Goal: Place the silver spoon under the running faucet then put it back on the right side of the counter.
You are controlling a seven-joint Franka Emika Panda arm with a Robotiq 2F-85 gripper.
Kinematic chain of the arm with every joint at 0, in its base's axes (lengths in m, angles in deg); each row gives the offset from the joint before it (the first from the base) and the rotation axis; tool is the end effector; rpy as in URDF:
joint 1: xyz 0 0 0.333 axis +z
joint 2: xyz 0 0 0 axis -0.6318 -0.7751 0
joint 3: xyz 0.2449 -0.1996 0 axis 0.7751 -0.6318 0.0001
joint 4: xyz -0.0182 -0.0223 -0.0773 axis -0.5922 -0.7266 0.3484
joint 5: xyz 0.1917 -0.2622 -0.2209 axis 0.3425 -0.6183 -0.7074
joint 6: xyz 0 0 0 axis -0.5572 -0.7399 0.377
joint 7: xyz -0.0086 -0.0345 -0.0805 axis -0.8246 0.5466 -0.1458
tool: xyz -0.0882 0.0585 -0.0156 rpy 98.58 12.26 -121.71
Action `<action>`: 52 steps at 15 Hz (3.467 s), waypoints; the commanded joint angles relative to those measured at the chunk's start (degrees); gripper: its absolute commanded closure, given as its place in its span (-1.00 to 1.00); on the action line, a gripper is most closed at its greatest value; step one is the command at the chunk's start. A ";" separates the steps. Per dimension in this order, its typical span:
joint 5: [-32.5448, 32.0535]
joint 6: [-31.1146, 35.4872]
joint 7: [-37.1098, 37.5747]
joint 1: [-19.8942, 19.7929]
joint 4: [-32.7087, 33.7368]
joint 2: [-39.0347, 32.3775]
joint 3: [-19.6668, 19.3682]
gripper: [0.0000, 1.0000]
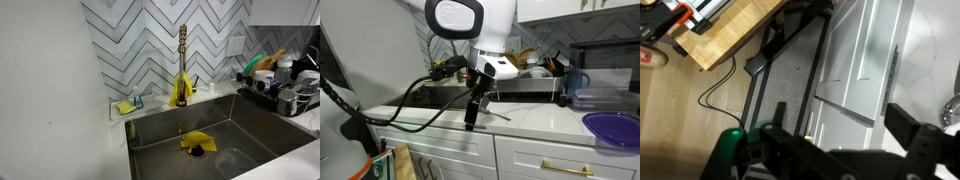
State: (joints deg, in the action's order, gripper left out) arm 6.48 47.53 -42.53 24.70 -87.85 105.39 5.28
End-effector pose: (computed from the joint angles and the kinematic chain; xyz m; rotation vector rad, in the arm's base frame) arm 0.3710 -0.2057 0.3999 -2.7485 1.0764 0.3743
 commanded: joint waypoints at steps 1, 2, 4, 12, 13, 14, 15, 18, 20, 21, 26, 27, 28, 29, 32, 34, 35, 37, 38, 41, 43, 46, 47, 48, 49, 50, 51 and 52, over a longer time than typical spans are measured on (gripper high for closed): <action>5.91 -1.02 5.41 -0.63 3.95 -4.92 0.17 -1.00; 7.71 -1.52 6.03 -0.50 5.16 -6.12 0.04 -1.00; 10.52 -1.78 8.18 -0.41 7.03 -8.25 0.15 -1.00; 15.87 -2.63 18.94 0.66 13.26 -15.22 1.71 -0.89; 16.35 -2.61 19.73 0.82 14.05 -16.15 1.95 -0.78; 16.68 -2.36 20.67 1.01 14.94 -17.12 2.21 -0.77; 16.89 -2.16 21.45 1.21 15.56 -17.79 2.41 -0.65; 16.59 -1.41 23.45 2.10 17.03 -19.58 3.12 -0.89; 17.04 -1.38 23.92 2.65 17.53 -20.43 3.52 -1.00; 17.24 -1.19 24.39 2.87 17.67 -20.77 3.67 -1.00; 18.53 2.31 25.36 3.79 16.84 -22.88 4.09 -0.83; 19.05 3.32 25.09 3.83 16.62 -23.08 4.17 -0.71; 19.56 4.63 24.71 3.89 16.40 -23.24 4.24 -0.57; 20.12 5.72 24.43 3.94 16.25 -23.39 4.30 -0.33; 20.95 8.51 24.33 4.26 15.92 -23.62 4.63 0.27; 20.99 9.84 24.48 4.53 15.87 -23.90 4.79 0.54; 20.99 10.20 24.46 4.65 15.86 -24.02 4.88 0.71; 20.66 10.53 24.43 4.89 15.88 -24.27 5.02 0.55; 20.54 10.46 24.53 4.99 15.93 -24.28 5.03 0.10; 20.41 10.05 24.55 5.02 16.02 -24.20 4.98 -0.13; 20.40 10.01 24.51 4.97 16.05 -24.24 4.92 -0.45; 20.46 10.06 24.60 4.89 16.08 -24.19 4.84 -0.89; 20.53 9.91 24.46 4.86 16.09 -24.14 4.84 -1.00; 20.29 9.44 24.50 4.91 16.14 -24.31 4.88 -1.00; 19.70 9.42 24.95 5.07 16.17 -24.62 4.91 -0.92; 19.04 10.06 25.55 5.30 16.03 -24.91 4.92 -0.57; 19.10 9.87 25.55 5.31 16.09 -25.22 4.95 -0.43; 19.09 10.03 25.67 5.36 16.08 -25.43 4.95 -0.31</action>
State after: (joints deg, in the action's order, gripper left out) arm 25.98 56.63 -18.04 29.55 -71.19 80.73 10.29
